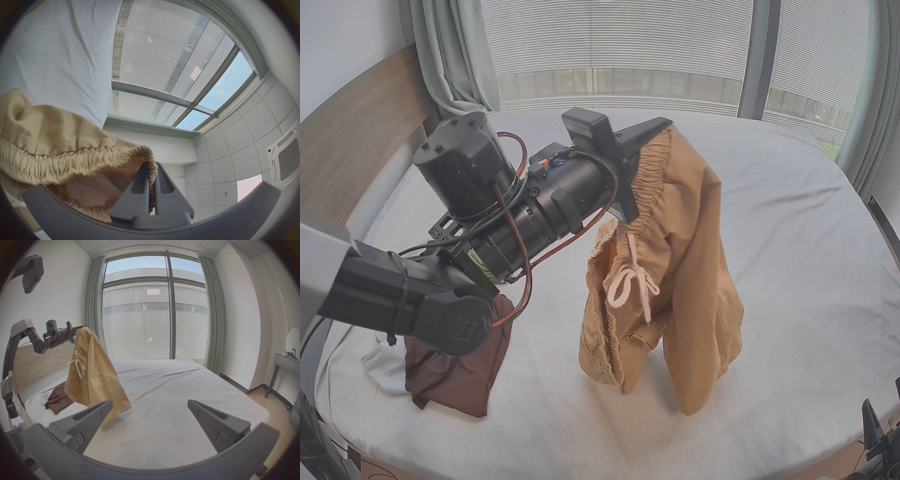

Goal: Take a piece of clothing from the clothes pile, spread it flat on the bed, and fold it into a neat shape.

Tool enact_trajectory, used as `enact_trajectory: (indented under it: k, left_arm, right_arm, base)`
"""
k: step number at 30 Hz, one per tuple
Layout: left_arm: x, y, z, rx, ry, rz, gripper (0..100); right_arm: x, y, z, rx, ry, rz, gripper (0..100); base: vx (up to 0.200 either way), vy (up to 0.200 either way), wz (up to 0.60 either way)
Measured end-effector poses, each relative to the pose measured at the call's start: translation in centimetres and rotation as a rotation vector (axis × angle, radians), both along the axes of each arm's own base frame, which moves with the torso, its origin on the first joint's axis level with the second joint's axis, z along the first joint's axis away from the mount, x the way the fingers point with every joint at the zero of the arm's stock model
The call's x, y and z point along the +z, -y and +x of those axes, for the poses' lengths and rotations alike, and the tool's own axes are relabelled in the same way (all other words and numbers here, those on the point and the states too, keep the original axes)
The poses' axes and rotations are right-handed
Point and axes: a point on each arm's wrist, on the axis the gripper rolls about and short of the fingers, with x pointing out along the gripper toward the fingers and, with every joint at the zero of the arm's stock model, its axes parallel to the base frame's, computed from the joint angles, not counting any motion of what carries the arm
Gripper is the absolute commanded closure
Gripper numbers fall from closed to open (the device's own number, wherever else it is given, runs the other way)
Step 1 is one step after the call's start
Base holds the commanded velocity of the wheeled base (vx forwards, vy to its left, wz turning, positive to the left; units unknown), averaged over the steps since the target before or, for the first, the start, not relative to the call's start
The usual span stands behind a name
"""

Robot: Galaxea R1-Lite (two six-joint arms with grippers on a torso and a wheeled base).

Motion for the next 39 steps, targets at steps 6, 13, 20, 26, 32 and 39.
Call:
enact_trajectory:
  k: [6,13,20,26,32,39]
  left_arm:
    - [-1.3,-1.9,2.0,0.090,0.011,0.033,100]
    - [-3.9,-3.8,1.9,0.152,0.034,0.124,100]
    - [-6.3,-7.2,2.0,0.229,0.103,0.247,100]
    - [-7.8,-10.0,2.0,0.307,0.107,0.341,100]
    - [-8.9,-12.3,1.4,0.357,0.118,0.411,100]
    - [-10.2,-14.5,0.9,0.375,0.186,0.527,100]
  right_arm:
    - [0.0,0.0,0.0,0.000,0.000,0.001,0]
    - [0.0,0.0,0.0,0.000,0.000,0.000,0]
    - [0.0,0.0,0.0,0.000,0.000,0.000,0]
    - [0.0,0.0,0.0,0.000,0.000,0.000,0]
    - [0.0,0.0,0.0,0.001,0.000,-0.001,0]
    - [0.0,0.0,0.0,0.000,0.000,-0.001,0]
  base:
    - [0.000,0.000,0.00]
    - [0.000,0.000,0.00]
    - [0.000,0.000,0.00]
    - [0.000,0.000,0.00]
    - [0.000,0.000,0.00]
    - [0.000,0.000,0.00]
